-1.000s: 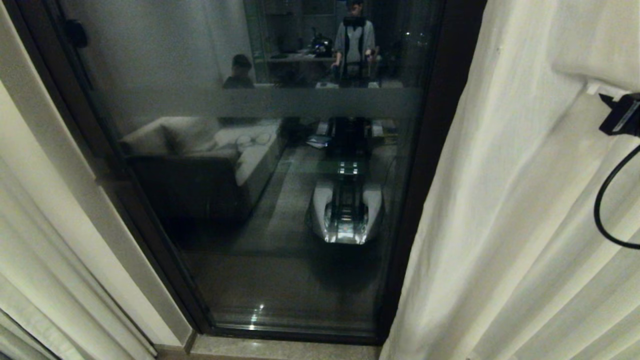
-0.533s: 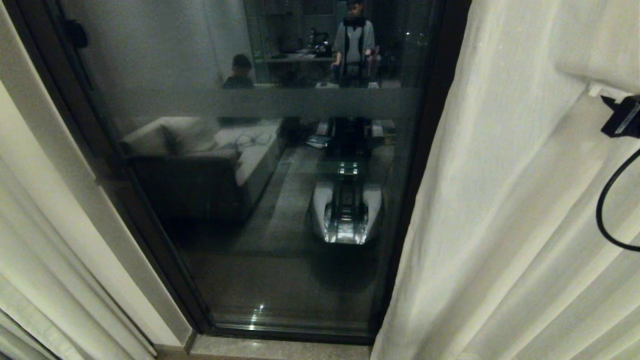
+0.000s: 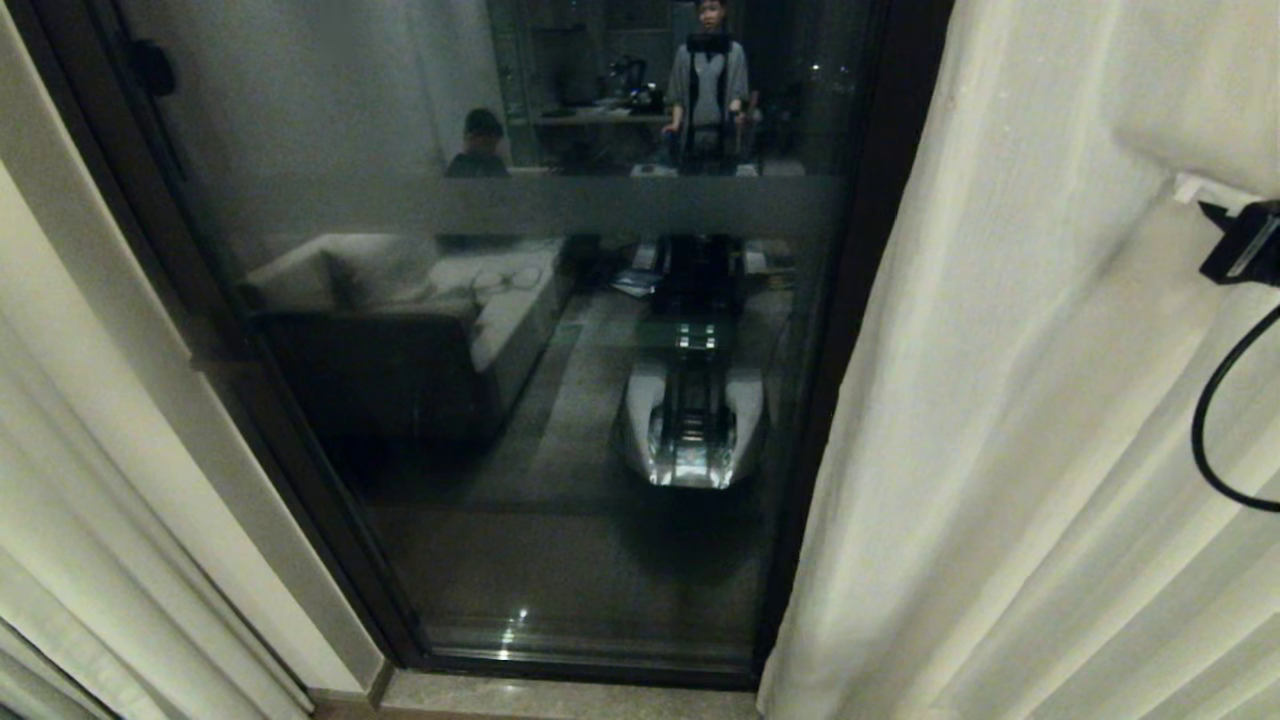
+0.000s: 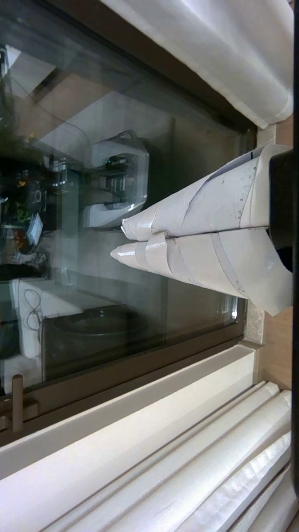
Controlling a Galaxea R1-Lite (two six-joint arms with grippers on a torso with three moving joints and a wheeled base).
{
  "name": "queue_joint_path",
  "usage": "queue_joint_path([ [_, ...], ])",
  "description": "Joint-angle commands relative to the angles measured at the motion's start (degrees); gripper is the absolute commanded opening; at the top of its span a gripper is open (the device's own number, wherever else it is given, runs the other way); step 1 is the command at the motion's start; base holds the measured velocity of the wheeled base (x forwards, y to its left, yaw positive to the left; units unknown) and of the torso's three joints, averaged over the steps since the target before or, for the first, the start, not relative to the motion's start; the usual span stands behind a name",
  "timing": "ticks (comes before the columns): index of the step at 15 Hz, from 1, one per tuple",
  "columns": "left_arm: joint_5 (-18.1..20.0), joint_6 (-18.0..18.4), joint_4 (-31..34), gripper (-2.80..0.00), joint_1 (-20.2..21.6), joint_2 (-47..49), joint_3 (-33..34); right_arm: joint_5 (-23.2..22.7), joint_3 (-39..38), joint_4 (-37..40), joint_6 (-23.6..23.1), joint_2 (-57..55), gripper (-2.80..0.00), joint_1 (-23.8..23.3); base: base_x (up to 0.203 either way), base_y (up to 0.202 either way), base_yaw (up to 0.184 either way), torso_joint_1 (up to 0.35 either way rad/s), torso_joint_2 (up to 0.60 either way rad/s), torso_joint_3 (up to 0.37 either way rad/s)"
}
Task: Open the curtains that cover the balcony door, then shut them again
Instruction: Pull the inner curtains open on both sides
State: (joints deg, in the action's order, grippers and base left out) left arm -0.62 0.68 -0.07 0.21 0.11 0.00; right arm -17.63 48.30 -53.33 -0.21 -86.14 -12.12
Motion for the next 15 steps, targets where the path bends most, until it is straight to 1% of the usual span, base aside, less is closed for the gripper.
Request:
queue_joint_path([
  [1,0.0,0.02,-0.01,-2.8,-0.02,-0.02,0.0,-0.13,-1.25,-1.87,0.06,0.02,-2.8,-0.01,0.0,0.0,0.0,0.0,0.0,0.0],
  [3,0.0,0.02,-0.01,-2.8,-0.03,-0.02,0.0,-0.13,-2.25,-3.09,0.2,-0.08,-2.8,-0.01,0.0,0.0,0.0,0.0,0.0,0.0],
  [15,0.0,0.02,-0.01,-2.8,-0.03,-0.02,0.0,-0.13,-2.51,-3.18,0.3,-0.17,-2.8,-0.1,0.0,0.0,0.0,0.0,0.0,0.0],
])
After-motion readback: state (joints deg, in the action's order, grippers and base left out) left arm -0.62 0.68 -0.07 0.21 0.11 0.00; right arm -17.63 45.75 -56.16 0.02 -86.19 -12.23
